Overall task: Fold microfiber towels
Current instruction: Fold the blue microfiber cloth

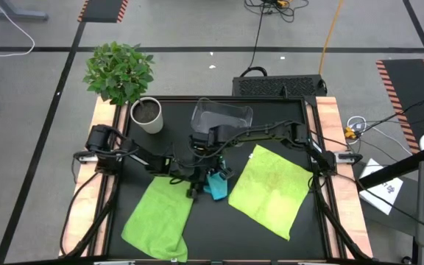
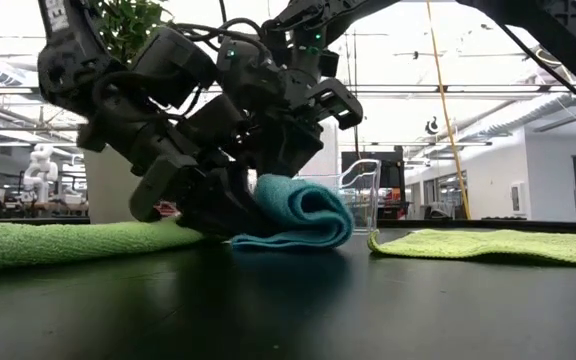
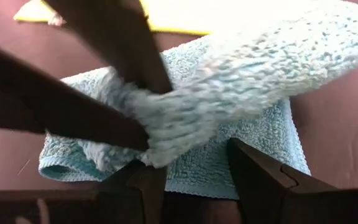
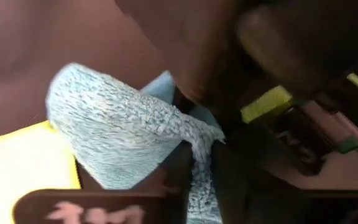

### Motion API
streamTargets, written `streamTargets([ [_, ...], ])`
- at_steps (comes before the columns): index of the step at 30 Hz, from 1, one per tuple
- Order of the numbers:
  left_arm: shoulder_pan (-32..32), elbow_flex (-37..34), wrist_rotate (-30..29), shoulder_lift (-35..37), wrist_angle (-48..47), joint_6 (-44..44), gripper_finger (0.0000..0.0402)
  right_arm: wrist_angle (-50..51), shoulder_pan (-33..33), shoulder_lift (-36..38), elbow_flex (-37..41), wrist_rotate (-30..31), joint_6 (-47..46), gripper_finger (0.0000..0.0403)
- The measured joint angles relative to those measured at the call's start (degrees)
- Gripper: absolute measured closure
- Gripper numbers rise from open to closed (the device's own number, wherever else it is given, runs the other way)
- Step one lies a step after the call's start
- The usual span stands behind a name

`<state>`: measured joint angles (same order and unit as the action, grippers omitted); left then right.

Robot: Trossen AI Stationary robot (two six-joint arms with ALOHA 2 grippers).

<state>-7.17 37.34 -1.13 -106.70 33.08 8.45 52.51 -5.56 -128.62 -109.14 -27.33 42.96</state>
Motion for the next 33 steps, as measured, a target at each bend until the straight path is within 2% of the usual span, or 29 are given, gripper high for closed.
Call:
streamTargets([
  [6, -0.91, 0.03, -4.56, 0.75, -2.59, -0.41, 0.0227, -1.18, 0.11, 0.02, -0.01, -0.22, -1.64, 0.0281],
  [10, -1.10, 0.05, -5.06, 0.81, -2.89, -1.27, 0.0227, -0.90, 0.09, 0.02, -0.02, 0.04, -2.93, 0.0260],
  [18, -3.52, 0.00, -8.25, 7.06, -11.18, -2.56, 0.0233, -0.74, -0.26, 1.71, -0.02, 0.33, -4.40, 0.0262],
  [27, -7.11, 0.05, -9.59, 10.01, -12.34, 0.04, 0.0299, -2.20, -1.13, 3.43, -0.09, 3.19, -5.18, 0.0263],
  [33, -9.16, 0.03, -17.50, 11.73, -14.65, 1.07, 0.0309, -2.02, -2.62, 4.02, -0.09, 3.47, -5.89, 0.0263],
])
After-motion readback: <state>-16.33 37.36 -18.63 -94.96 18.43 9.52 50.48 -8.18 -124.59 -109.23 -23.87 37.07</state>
